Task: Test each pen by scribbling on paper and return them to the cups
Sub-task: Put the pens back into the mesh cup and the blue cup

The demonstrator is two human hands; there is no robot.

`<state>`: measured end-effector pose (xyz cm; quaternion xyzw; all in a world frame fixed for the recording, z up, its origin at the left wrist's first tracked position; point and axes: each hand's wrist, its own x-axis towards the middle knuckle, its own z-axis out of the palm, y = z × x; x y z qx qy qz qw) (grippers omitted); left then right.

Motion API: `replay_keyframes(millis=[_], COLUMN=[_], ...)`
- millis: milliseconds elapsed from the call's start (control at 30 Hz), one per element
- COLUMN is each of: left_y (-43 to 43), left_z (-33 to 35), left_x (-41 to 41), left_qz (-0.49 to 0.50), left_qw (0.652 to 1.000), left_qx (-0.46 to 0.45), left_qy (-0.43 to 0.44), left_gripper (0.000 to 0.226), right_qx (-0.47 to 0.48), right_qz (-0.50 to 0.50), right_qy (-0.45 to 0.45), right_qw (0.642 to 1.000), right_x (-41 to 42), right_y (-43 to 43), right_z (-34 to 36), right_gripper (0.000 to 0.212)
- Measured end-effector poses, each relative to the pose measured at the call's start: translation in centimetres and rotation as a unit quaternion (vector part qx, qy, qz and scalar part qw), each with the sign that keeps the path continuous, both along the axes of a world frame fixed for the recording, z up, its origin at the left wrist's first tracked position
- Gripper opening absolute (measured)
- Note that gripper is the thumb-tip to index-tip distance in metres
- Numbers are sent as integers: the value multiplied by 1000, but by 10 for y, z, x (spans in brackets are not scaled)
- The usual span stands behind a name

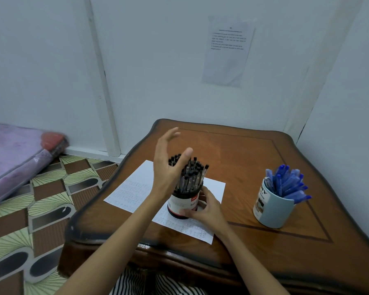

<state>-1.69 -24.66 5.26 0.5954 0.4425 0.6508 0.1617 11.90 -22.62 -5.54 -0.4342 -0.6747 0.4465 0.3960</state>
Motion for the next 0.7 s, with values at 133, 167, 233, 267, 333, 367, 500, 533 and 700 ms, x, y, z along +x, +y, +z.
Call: replay_keyframes(millis=[133, 167, 233, 267, 333, 367, 500, 533, 700], left_y=[-10, -9, -6, -4, -2, -2, 0, 0, -1], left_z=[-31, -36, -37, -35, -31, -30, -33, -33, -25], left_x=[-7, -9, -10, -10, -9, -10, -14, -13, -11], left_qz=[-51, -52, -47, -44, -41, -42, -48, -47, -41], left_qw=[983, 979, 978, 978, 979, 980, 986, 988, 990], left_qx=[-175, -189, -192, -193, -187, -182, -155, -143, -130], left_qy=[30, 52, 73, 73, 70, 67, 40, 35, -24], left_gripper=[127, 135, 142, 140, 134, 127, 109, 108, 123], right_qx=[1, 0, -1, -1, -2, -2, 0, 1, 8], right_qz=[6, 7, 4, 3, 2, 2, 7, 7, 8], right_qy=[6, 5, 1, -2, -4, -4, -2, -1, -16], right_qw=[1000, 1000, 1000, 1000, 1000, 1000, 1000, 1000, 1000], right_x=[1, 1, 2, 2, 2, 2, 1, 1, 1], right_y=[-1, -1, -1, -1, 0, 0, -1, -1, 0], right_z=[0, 0, -1, -2, -2, -1, 0, 0, 1], right_gripper=[77, 74, 75, 78, 80, 79, 78, 79, 78])
